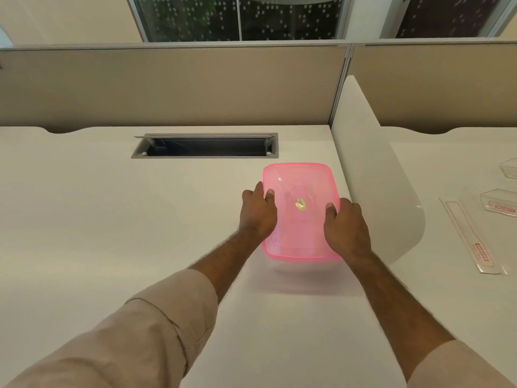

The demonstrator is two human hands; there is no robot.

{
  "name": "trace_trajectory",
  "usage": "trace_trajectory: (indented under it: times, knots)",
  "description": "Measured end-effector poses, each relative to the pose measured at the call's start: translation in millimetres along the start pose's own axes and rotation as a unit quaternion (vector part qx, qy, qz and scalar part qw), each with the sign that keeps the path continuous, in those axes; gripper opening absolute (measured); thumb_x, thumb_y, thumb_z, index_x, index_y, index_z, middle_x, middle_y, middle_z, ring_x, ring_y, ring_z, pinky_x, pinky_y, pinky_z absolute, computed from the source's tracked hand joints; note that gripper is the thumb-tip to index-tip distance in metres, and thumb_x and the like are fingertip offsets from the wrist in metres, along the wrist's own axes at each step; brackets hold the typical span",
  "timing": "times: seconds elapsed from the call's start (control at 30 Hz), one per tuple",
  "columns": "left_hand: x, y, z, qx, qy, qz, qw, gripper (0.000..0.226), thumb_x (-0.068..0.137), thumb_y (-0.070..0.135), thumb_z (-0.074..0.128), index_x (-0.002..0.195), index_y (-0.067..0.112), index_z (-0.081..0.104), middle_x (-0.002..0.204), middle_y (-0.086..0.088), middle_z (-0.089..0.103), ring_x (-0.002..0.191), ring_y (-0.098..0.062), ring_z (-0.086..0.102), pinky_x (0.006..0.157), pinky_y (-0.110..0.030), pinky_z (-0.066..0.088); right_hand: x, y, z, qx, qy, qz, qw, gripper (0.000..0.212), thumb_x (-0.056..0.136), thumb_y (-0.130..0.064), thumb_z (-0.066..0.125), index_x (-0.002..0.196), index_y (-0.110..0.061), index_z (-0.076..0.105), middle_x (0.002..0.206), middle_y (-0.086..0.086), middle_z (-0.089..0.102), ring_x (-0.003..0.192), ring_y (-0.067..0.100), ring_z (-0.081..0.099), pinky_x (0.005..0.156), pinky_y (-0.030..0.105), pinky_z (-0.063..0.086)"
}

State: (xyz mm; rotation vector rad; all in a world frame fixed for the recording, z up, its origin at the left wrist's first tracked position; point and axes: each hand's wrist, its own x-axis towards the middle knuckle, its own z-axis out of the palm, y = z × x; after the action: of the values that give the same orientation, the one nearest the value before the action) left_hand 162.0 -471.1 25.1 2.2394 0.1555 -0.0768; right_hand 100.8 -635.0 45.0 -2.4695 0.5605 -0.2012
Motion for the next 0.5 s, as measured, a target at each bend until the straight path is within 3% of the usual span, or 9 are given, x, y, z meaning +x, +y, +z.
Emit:
trace_trajectory:
  times: [0.23,0.37,0.5]
  knots:
    - [-0.5,-1.5,1.3,-0.012,0.002,-0.004,1.000,0.049,0.107,0.039,0.027,0.152,0.022,0.038,0.141,-0.010,0.057,0.124,-0.034,0.059,0.104,-0.047,0.048,21.8,-11.3,-3.3,-0.012,-0.025,0.036,0.999,0.043,0.093,-0.031,0.047,0.118,0.003,0.053,0.121,0.021,0.052,0.106,0.041,0.056,0.087,0.044,0.048]
    - [-1.6,-2.8,1.7,-0.030,0.003,0.000,1.000,0.048,0.107,0.038,0.027,0.151,0.022,0.039,0.142,-0.007,0.059,0.126,-0.032,0.057,0.105,-0.045,0.046,56.0,-24.4,-1.3,-0.009,-0.046,0.064,0.997,0.066,0.090,-0.054,0.049,0.128,0.001,0.051,0.130,0.021,0.050,0.117,0.041,0.053,0.094,0.045,0.047]
    - [-0.1,-5.9,2.7,-0.043,-0.001,-0.003,0.999,0.049,0.107,0.039,0.027,0.151,0.024,0.039,0.142,-0.005,0.059,0.127,-0.032,0.057,0.105,-0.047,0.046,91.4,-34.3,11.1,0.025,-0.047,0.105,0.993,0.077,0.089,-0.065,0.041,0.124,0.002,0.056,0.127,0.022,0.058,0.112,0.041,0.058,0.092,0.045,0.051]
